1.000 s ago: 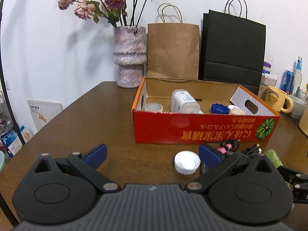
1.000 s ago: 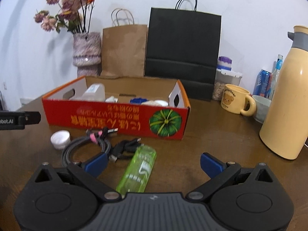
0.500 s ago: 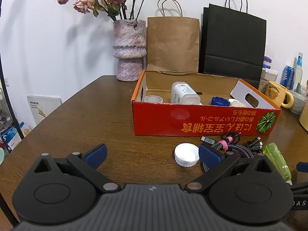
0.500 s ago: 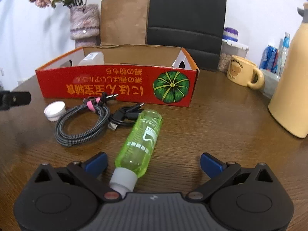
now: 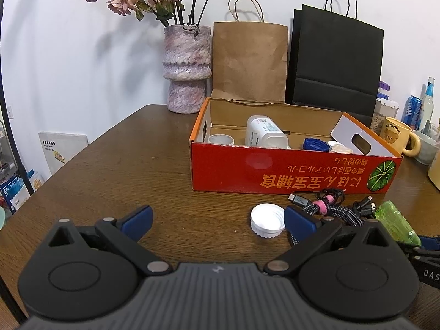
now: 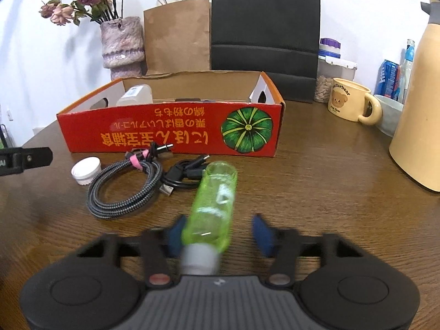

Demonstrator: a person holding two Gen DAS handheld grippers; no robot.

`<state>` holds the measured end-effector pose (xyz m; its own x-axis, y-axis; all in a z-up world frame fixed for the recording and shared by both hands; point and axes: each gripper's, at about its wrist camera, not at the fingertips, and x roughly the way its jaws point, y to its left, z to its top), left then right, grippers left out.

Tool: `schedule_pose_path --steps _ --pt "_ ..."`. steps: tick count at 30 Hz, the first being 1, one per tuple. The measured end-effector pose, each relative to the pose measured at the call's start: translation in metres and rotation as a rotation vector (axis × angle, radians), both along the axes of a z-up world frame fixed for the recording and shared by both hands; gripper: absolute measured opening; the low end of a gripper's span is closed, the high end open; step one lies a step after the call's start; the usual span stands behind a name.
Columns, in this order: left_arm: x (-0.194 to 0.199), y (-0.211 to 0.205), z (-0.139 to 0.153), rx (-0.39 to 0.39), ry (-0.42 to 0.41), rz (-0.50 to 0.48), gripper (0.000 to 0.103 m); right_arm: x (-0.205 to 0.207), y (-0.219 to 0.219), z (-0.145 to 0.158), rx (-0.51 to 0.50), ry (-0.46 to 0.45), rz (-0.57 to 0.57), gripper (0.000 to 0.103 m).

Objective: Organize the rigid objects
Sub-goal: 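Grasp the green bottle with the right gripper while the left grasps the white lid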

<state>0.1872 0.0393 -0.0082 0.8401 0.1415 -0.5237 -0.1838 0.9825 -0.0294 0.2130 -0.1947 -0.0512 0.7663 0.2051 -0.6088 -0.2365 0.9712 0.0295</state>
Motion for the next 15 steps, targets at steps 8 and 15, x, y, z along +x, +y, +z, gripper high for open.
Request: schedule_pose_path --steps 8,15 --pt "-0.0003 0.0005 0.0003 -0.001 -0.002 0.0 0.103 -0.0017 -0.0009 0.0006 0.005 -0.011 0.006 0.03" --pt "-0.0003 0.0006 0.0001 -0.002 -0.002 0.0 0.103 -0.0073 -0.0017 0.0054 0.013 -0.052 0.001 0.03"
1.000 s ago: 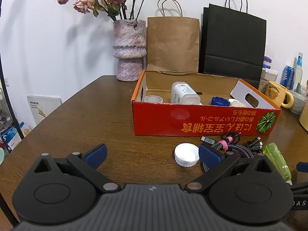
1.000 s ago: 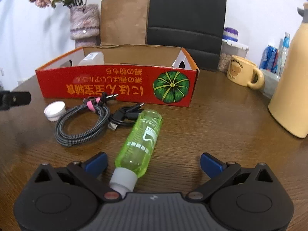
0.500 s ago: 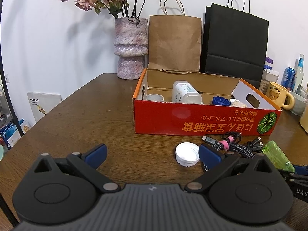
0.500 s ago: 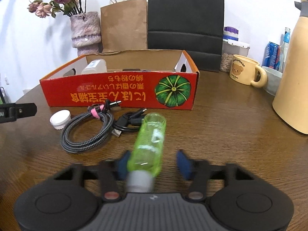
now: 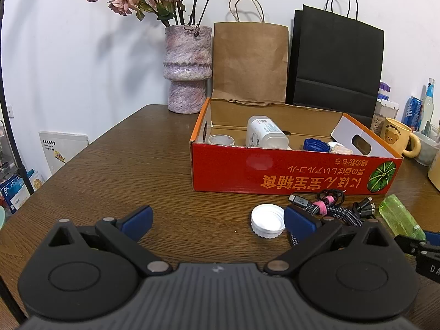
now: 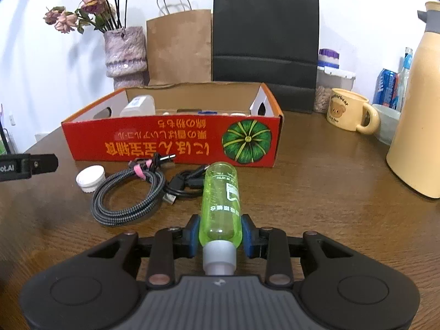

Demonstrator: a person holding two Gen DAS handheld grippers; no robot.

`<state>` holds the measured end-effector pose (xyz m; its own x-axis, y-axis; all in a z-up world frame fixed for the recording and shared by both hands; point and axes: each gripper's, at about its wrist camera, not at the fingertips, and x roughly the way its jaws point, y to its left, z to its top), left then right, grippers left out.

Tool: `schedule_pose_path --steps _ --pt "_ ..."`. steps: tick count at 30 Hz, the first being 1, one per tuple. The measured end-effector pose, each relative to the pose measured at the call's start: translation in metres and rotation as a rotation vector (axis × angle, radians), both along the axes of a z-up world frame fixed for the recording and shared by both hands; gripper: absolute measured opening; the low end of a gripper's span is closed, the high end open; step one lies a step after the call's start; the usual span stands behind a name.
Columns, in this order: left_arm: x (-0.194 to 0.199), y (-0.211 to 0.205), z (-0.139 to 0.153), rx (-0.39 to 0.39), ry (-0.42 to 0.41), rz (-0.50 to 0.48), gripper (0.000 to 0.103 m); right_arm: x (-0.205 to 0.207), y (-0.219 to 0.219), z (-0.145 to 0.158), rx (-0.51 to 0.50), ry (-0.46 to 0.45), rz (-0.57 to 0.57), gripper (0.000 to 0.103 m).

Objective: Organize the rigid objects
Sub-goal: 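Grasp the green bottle with the right gripper while the left grasps the white lid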

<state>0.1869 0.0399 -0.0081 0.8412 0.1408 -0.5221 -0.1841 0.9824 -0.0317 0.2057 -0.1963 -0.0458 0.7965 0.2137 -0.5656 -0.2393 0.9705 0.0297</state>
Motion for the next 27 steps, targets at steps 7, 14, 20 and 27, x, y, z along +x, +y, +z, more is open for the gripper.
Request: schedule_pose_path --steps 7,14,20,27 --pt "0.001 0.001 0.0 -0.001 0.002 0.006 0.103 -0.001 -0.005 0.009 0.018 -0.045 -0.01 0.03" --pt "0.007 0.0 -0.003 -0.001 0.011 0.014 0.103 -0.005 -0.021 0.024 0.075 -0.116 -0.037 0.03" --pt "0.012 -0.015 -0.008 0.031 0.031 -0.037 0.103 -0.005 -0.03 0.033 0.103 -0.151 -0.044 0.03" --pt "0.029 -0.033 -0.016 0.068 0.069 -0.04 0.103 -0.005 -0.04 0.039 0.12 -0.176 -0.055 0.03"
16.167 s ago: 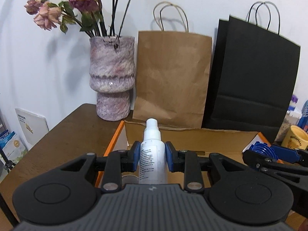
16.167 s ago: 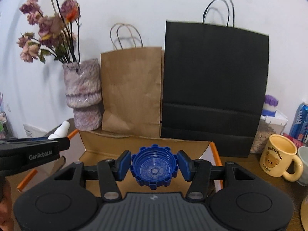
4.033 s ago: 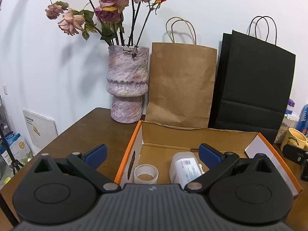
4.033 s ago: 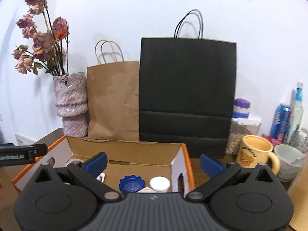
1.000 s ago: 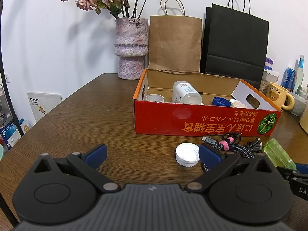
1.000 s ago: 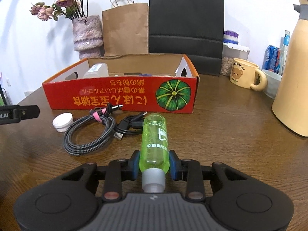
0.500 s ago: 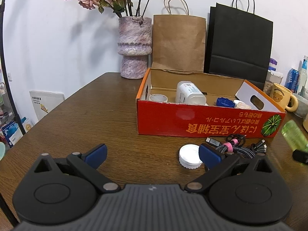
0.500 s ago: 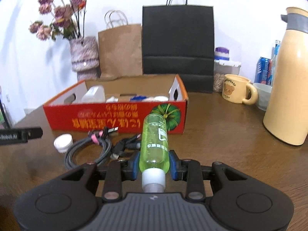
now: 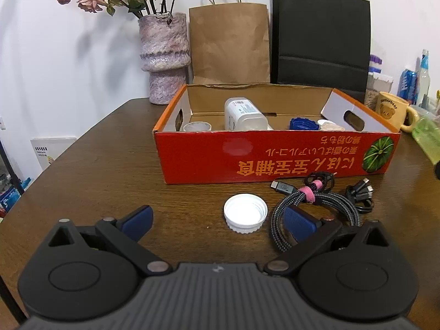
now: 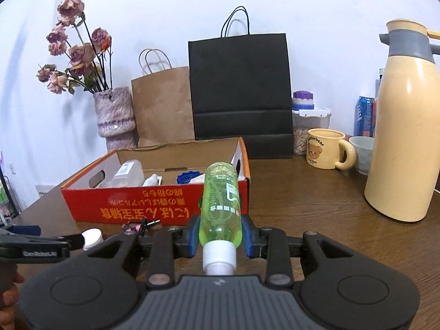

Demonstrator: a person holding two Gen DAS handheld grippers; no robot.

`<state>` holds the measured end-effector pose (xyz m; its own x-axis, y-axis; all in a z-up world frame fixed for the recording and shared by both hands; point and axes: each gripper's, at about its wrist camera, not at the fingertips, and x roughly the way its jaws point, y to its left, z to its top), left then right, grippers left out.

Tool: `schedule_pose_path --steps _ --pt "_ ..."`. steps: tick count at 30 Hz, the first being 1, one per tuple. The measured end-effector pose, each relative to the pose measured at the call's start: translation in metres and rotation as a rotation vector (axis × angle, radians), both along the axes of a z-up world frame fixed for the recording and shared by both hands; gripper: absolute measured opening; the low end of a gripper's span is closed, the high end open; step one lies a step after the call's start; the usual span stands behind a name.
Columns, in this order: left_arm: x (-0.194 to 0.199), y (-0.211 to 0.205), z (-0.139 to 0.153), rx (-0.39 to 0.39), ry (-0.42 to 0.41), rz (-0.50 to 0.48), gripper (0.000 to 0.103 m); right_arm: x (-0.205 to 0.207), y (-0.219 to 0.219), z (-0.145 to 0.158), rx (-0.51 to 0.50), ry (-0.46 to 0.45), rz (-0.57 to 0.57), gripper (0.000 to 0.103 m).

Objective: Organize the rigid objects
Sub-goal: 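Grasp the green bottle with the right gripper while the left grasps the white lid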

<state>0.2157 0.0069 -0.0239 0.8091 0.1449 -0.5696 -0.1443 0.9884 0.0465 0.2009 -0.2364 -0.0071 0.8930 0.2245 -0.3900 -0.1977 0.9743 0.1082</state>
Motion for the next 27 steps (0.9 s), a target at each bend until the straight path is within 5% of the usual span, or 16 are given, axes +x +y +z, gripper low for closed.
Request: schedule_pose_path --steps 12,20,23,26,27 --pt "0.026 0.0 -0.013 0.01 0.058 0.044 0.101 -0.004 0.0 -0.002 -0.004 -0.004 -0.006 0.03" --pt "0.029 0.007 -0.013 -0.02 0.053 0.077 0.086 -0.001 0.003 -0.005 -0.018 0.014 -0.01 0.03" --pt "0.031 0.01 -0.015 -0.042 0.071 0.079 0.075 0.001 0.004 -0.007 -0.022 0.022 -0.012 0.03" --pt "0.032 0.011 -0.017 -0.046 0.074 0.065 0.056 0.001 0.005 -0.009 -0.026 0.025 -0.011 0.03" --pt "0.031 0.011 -0.016 -0.055 0.067 0.055 0.042 0.001 0.006 -0.009 -0.028 0.025 -0.01 0.03"
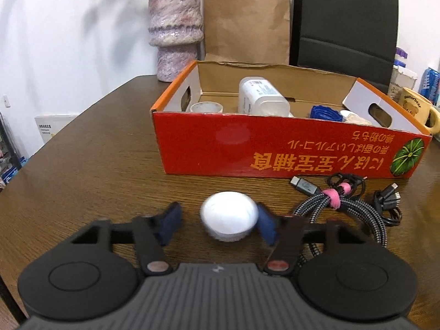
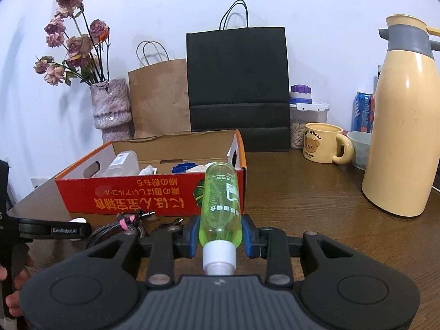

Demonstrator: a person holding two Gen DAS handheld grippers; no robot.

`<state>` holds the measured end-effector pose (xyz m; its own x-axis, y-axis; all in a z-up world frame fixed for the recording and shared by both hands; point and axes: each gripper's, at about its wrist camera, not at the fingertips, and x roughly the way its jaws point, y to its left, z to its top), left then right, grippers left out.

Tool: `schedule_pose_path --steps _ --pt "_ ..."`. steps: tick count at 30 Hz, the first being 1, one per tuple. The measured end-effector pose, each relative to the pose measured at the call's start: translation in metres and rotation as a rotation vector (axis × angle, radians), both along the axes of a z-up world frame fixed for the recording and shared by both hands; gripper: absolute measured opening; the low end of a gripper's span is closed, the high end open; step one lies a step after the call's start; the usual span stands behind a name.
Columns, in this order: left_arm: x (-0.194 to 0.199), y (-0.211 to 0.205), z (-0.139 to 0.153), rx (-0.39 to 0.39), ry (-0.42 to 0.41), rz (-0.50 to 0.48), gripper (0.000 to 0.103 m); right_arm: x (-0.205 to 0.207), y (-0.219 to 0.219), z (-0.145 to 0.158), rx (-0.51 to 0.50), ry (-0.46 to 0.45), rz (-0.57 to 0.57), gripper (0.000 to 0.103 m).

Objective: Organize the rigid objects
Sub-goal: 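Grasp the green bottle with the right gripper while the left grasps the white lid, then carry the green bottle and white lid over the cardboard box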

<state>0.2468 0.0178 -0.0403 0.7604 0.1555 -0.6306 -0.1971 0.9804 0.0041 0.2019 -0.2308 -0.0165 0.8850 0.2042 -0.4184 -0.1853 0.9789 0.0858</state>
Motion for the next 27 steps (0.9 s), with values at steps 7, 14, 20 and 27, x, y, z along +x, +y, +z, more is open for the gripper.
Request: schedule_pose_path --steps 7,14,20,27 --pt "-0.008 0.0 0.005 0.0 -0.033 -0.024 0.041 0.0 0.001 -0.001 -0.008 -0.002 0.004 0.03" --pt "-0.017 0.002 0.01 0.016 -0.06 -0.009 0.041 -0.003 0.002 0.0 -0.012 -0.013 0.011 0.03" --pt "-0.03 -0.002 0.015 0.035 -0.095 -0.013 0.041 -0.007 0.001 0.0 -0.013 -0.02 0.011 0.03" --pt "-0.048 -0.01 0.02 0.04 -0.114 -0.047 0.041 -0.013 0.002 0.002 -0.003 -0.031 0.012 0.03"
